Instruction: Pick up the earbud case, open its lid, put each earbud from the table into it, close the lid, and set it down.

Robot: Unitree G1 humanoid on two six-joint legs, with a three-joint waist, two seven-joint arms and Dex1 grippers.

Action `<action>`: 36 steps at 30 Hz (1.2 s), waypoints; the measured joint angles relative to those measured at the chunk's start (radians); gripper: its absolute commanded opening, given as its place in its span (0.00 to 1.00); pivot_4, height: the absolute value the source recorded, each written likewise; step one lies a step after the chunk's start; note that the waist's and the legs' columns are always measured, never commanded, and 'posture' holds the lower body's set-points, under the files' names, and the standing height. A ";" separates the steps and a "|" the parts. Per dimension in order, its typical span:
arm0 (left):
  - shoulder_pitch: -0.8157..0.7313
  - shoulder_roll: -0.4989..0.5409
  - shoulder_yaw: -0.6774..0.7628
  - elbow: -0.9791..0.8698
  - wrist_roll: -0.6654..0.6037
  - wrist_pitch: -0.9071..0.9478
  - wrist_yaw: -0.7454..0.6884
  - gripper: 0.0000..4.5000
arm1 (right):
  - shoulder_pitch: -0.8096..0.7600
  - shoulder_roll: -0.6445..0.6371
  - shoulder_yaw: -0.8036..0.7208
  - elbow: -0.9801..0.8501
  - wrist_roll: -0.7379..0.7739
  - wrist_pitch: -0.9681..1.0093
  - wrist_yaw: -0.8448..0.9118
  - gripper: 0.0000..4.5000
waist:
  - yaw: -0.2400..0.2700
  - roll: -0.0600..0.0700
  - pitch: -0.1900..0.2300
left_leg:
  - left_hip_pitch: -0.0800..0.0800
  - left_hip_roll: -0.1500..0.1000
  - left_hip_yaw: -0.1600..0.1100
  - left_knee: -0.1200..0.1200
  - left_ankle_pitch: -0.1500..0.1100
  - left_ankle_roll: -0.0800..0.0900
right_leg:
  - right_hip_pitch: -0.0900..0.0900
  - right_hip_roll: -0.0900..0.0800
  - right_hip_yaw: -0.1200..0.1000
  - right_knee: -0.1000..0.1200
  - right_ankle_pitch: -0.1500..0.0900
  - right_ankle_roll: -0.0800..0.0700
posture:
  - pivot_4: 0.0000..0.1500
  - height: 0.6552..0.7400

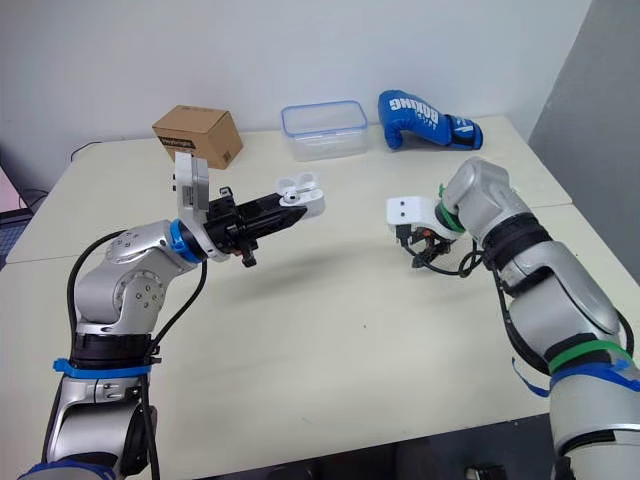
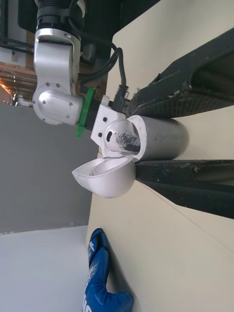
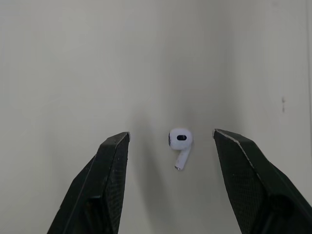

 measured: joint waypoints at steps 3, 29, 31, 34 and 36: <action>0.007 0.000 0.001 -0.014 -0.003 0.001 0.008 0.17 | -0.004 0.028 -0.002 0.084 -0.050 -0.046 -0.001 0.63 | -0.002 0.000 0.000 | 0.000 0.000 0.000 0.000 0.000 0.000 | 0.000 0.000 0.000 0.001 0.000 0.000 | 1.00 1.00; 0.044 0.002 0.001 -0.048 -0.029 0.003 0.050 0.17 | -0.059 0.156 -0.096 0.314 -0.225 -0.172 -0.117 0.63 | -0.005 0.000 0.000 | 0.000 0.000 0.000 0.000 0.000 0.000 | -0.001 0.000 0.001 0.002 0.000 0.000 | 1.00 1.00; 0.046 0.002 0.001 -0.048 -0.029 0.003 0.051 0.17 | -0.060 0.156 -0.097 0.316 -0.233 -0.174 -0.116 0.63 | -0.005 0.000 0.000 | 0.000 0.000 0.000 0.000 0.000 0.000 | -0.001 0.000 0.001 0.002 0.000 0.000 | 1.00 1.00; 0.046 0.002 0.001 -0.048 -0.029 0.003 0.051 0.17 | -0.060 0.157 -0.106 0.316 -0.244 -0.174 -0.112 0.49 | -0.005 0.000 0.000 | 0.000 0.000 0.000 0.000 0.000 0.000 | -0.001 0.000 0.001 0.002 0.000 0.000 | 1.00 1.00; 0.046 0.002 0.001 -0.048 -0.029 0.002 0.050 0.17 | -0.060 0.158 -0.111 0.316 -0.246 -0.175 -0.112 0.35 | -0.005 0.000 0.000 | 0.000 0.000 0.000 0.000 0.000 0.000 | -0.001 0.000 0.001 0.002 0.000 0.000 | 1.00 1.00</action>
